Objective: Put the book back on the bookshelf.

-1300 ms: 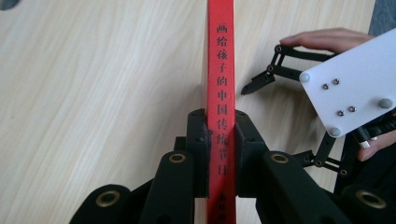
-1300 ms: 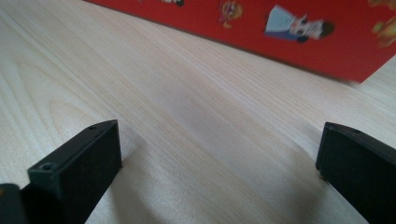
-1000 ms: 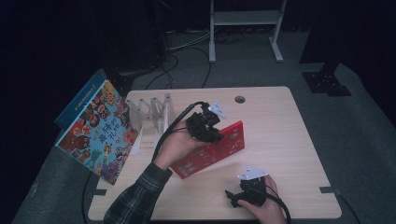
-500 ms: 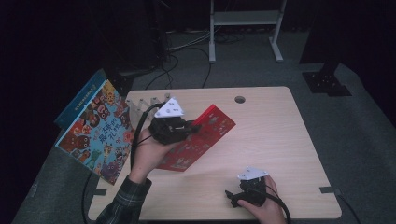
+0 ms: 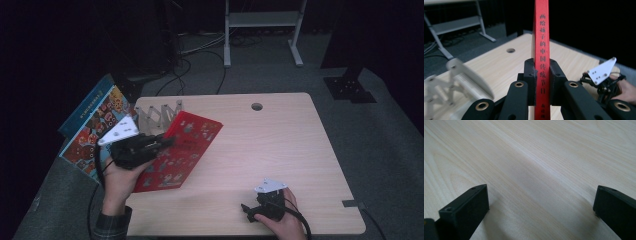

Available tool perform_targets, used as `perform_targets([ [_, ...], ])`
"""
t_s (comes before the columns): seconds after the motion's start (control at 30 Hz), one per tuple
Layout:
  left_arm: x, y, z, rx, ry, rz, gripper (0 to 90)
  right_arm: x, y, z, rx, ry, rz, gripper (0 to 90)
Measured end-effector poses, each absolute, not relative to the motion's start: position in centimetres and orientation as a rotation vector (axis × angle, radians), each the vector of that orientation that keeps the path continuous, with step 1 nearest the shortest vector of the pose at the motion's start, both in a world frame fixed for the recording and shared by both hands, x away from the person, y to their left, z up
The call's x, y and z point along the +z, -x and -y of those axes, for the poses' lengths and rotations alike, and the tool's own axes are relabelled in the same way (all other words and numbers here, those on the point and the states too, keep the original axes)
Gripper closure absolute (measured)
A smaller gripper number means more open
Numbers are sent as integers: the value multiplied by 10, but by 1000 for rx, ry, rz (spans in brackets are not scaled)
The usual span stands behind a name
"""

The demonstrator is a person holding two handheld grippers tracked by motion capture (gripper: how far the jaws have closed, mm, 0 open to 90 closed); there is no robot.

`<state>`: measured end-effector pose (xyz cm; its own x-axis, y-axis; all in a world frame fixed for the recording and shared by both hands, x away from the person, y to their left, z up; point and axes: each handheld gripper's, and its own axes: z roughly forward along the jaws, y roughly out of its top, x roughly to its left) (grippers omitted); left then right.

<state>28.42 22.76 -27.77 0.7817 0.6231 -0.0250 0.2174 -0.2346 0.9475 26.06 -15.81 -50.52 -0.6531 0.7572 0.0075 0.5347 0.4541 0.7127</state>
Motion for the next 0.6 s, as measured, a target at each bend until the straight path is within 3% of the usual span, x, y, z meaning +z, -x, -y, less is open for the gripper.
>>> perform_targets([
  [0.33,-270,-262,-279,619,-1676,-777,795,-505,-261,158,1005,-1094,-2403,0],
  [0.37,-268,-258,-287,699,-1643,-817,795,-505,-261,158,1006,-1094,-2403,0],
  [0.6,-276,-258,-296,929,-1533,-933,795,-505,-261,158,1006,-1094,-2403,0],
])
